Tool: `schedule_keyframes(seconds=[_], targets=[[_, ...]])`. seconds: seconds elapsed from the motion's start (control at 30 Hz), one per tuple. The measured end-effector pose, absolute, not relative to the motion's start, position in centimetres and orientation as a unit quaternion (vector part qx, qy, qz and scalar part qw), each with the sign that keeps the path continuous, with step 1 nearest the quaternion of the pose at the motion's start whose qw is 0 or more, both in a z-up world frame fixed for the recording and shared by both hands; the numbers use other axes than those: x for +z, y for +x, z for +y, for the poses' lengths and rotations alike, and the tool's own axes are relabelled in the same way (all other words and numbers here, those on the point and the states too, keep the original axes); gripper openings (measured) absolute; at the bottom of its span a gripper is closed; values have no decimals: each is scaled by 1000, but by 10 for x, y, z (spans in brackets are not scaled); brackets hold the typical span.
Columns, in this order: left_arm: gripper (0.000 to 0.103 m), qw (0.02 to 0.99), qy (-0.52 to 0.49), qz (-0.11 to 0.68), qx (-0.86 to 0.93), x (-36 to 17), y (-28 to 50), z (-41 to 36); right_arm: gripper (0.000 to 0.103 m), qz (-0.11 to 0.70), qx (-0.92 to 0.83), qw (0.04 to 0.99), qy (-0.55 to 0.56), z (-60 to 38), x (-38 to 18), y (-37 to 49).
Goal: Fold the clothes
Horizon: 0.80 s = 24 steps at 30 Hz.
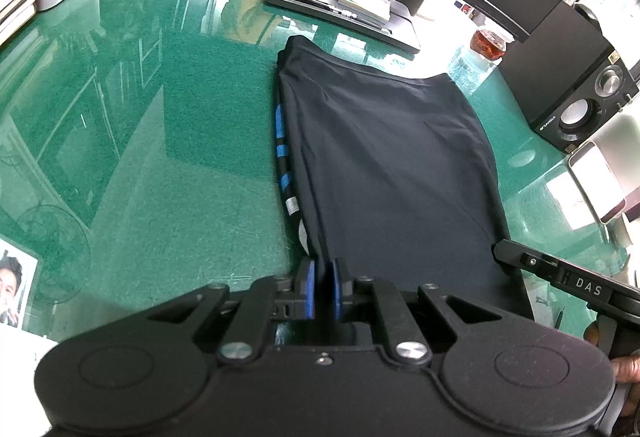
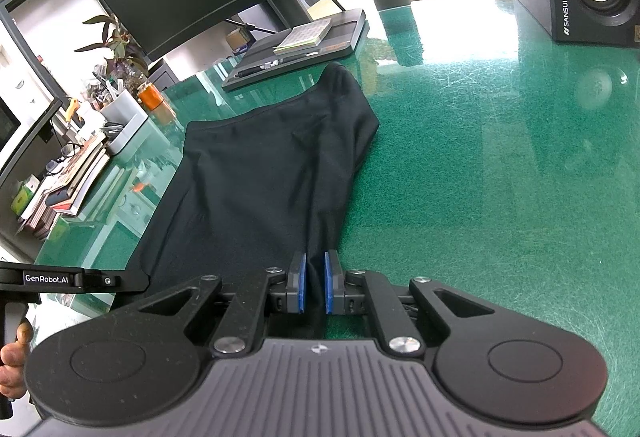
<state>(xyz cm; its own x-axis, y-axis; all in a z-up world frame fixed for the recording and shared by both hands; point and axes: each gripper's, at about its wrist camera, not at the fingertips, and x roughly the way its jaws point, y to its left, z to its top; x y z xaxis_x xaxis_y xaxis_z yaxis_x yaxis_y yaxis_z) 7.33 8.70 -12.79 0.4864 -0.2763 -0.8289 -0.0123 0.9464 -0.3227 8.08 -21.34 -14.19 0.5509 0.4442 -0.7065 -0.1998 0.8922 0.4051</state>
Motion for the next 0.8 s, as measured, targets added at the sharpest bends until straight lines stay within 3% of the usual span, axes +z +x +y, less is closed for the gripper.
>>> schedule_keyframes(seconds=[0.27, 0.33, 0.43, 0.47, 0.67, 0.8], targets=[[13, 848, -147, 503, -81, -126, 76, 89, 13, 438, 191, 866, 149, -215, -141, 83], [24, 849, -157, 498, -80, -124, 76, 92, 19, 435, 189, 866, 159, -217, -140, 83], [39, 852, -174, 488, -79, -121, 78, 97, 42, 427, 186, 867, 174, -221, -138, 84], [41, 853, -180, 484, -78, -120, 79, 99, 45, 423, 185, 869, 179, -223, -137, 85], [46, 847, -196, 487, -84, -123, 93, 99, 53, 424, 173, 869, 190, -221, -138, 103], [61, 847, -188, 489, -92, -125, 105, 89, 54, 426, 175, 869, 184, -212, -139, 112]])
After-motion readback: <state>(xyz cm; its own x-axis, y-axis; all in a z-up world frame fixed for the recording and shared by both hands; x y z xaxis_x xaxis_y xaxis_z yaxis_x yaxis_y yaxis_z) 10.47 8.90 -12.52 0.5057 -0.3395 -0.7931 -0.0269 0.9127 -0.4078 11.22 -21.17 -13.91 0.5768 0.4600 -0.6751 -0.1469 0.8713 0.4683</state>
